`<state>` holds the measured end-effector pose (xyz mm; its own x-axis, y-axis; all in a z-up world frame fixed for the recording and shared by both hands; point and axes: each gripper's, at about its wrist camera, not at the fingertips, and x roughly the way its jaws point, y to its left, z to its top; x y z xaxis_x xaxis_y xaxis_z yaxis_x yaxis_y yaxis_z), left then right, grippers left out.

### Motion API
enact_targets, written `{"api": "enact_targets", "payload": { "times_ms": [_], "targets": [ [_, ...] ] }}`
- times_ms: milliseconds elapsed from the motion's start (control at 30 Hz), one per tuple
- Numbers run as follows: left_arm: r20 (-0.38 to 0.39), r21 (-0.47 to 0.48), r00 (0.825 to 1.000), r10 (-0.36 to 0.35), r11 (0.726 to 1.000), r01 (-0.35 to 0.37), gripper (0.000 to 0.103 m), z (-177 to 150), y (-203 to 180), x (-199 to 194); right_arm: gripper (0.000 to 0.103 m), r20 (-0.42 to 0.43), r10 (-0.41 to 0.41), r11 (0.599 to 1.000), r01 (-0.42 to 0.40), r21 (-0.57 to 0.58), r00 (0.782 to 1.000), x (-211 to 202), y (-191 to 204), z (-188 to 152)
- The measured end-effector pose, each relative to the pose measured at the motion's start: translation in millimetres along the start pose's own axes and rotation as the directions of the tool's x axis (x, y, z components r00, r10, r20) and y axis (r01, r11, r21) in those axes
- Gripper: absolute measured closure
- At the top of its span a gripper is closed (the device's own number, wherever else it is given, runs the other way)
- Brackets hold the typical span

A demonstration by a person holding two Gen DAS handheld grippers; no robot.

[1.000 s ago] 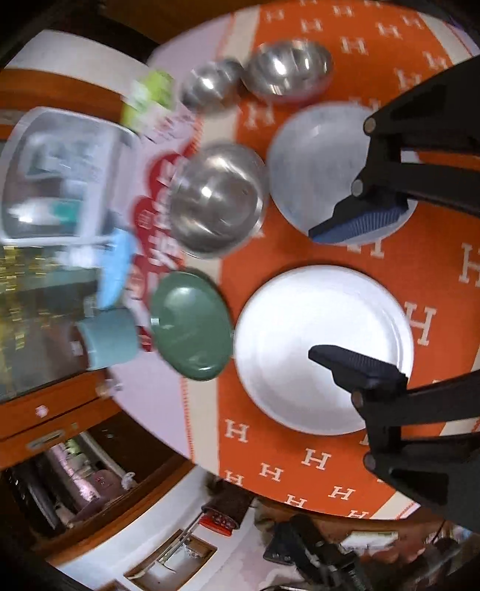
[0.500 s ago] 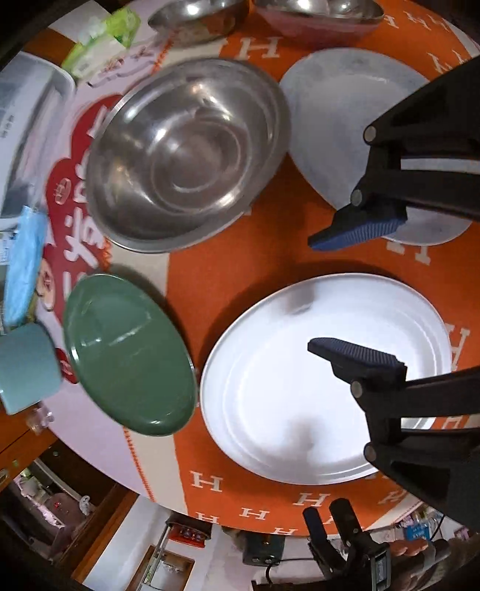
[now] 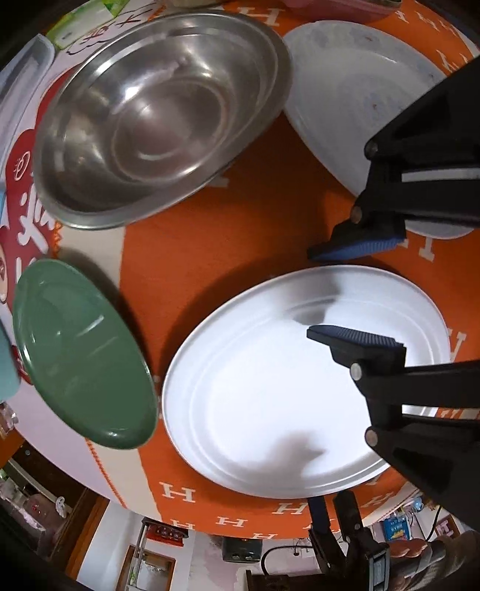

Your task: Organize plates and bowls

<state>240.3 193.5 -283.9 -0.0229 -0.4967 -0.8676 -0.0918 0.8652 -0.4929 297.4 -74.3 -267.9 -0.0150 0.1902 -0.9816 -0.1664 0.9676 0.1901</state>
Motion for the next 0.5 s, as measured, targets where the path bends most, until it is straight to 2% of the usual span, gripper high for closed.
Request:
{"api": "enact_targets", "payload": {
  "times_ms": [67, 133, 200, 367, 500],
  "targets": [
    [-0.015, -0.007, 1.0, -0.013, 1.0, 0.013, 0.051, -0.1, 0.4, 5.1, 0.074, -0.004, -0.004, 1.0, 0.004, 0.0, 1.0, 0.7, 0.4, 0.5],
    [-0.032, -0.006, 0.999, -0.02, 1.0, 0.019, 0.057, -1.6, 0.2, 10.3, 0.079, -0.005, -0.014, 1.0, 0.014, -0.007, 1.0, 0.7, 0.9, 0.6],
    [-0.02, 0.003, 1.0, -0.001, 1.0, 0.001, 0.06, -2.3, -0.4, 8.5, 0.08, -0.006, -0.013, 1.0, 0.013, 0.0, 1.0, 0.6, -0.8, 0.5],
    [-0.008, -0.013, 0.999, 0.043, 0.999, -0.043, 0.081, -4.4, 6.3, 4.0, 0.081, 0.006, -0.005, 1.0, 0.005, 0.016, 1.0, -4.7, -6.2, -4.5],
    [0.023, -0.012, 0.999, 0.047, 0.999, -0.047, 0.081, -7.4, 4.9, -8.4, 0.081, 0.024, 0.009, 1.0, -0.009, 0.022, 1.0, -14.5, -5.3, -8.9]
  ]
}}
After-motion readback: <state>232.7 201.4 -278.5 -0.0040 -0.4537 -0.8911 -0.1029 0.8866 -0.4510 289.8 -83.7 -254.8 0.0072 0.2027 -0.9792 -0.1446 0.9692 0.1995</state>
